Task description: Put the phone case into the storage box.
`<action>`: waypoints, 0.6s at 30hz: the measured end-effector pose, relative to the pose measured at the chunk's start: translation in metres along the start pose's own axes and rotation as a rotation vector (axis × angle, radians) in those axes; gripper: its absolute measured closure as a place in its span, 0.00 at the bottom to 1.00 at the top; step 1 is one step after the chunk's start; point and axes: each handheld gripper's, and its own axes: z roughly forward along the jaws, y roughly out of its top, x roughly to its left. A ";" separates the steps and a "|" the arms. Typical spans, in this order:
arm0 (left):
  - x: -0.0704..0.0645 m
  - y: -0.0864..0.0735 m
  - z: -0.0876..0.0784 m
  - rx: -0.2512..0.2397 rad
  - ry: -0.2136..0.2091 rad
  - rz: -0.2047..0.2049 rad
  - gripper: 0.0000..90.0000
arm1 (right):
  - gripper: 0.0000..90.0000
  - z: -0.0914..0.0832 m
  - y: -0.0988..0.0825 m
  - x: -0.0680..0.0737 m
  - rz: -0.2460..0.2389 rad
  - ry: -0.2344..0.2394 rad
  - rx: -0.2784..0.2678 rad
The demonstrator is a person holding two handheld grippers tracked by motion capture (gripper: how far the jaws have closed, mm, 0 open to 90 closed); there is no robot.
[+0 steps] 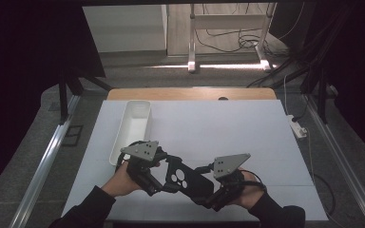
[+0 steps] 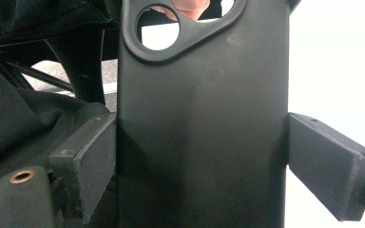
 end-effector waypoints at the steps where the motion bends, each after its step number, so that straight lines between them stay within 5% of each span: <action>1: 0.000 0.000 0.000 -0.001 0.001 -0.003 0.17 | 0.14 0.000 0.000 0.000 -0.005 -0.003 0.003; 10: 0.000 0.002 -0.002 0.019 0.049 -0.016 0.17 | 0.00 0.002 0.000 0.001 0.026 -0.103 0.021; 18: 0.003 0.003 -0.006 0.044 0.128 -0.055 0.17 | 0.00 -0.002 -0.002 -0.001 0.045 -0.180 0.023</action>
